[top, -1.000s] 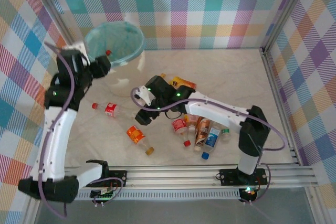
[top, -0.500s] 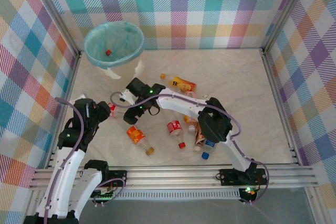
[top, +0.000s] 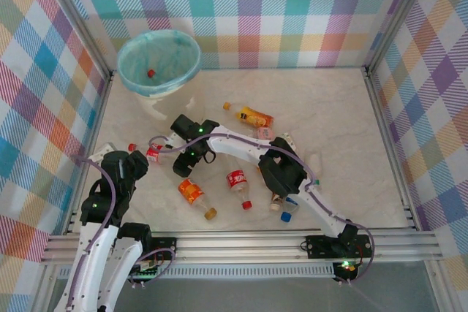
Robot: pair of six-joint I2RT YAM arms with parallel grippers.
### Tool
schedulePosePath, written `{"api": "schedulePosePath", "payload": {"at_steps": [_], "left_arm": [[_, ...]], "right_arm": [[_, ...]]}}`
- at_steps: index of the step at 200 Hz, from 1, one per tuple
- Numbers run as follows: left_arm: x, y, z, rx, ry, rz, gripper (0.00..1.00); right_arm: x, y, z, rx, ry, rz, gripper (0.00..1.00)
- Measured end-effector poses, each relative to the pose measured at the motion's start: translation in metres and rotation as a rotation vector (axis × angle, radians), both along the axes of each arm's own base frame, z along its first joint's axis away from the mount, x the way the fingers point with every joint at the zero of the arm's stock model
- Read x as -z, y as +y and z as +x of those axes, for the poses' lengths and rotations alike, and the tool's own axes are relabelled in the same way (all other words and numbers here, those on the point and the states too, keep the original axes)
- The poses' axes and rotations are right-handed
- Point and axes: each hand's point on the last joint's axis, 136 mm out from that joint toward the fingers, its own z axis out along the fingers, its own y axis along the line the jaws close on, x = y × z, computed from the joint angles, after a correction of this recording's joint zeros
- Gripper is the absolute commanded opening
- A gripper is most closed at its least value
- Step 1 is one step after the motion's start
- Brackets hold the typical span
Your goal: Put the plastic bottles in the bin
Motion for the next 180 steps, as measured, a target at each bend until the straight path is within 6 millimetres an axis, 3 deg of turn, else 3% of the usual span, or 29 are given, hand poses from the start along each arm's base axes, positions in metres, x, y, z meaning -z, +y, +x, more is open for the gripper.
{"api": "schedulePosePath", "payload": {"at_steps": [43,113,147,180], "left_arm": [[0.015,-0.001,-0.005,-0.008,0.031,-0.022,0.67],[0.010,0.000,-0.009,-0.013,0.034,-0.019,0.67],[-0.022,0.004,-0.009,-0.019,-0.022,0.011,0.67],[-0.074,0.008,-0.008,-0.013,-0.120,0.051,0.67]], "right_arm": [[0.009,0.008,0.004,-0.013,-0.004,0.002,0.80],[0.008,0.013,0.007,-0.030,-0.020,0.012,0.52],[-0.001,0.005,-0.002,-0.039,-0.006,0.026,0.50],[-0.048,0.001,-0.014,-0.055,-0.009,0.111,0.51]]}}
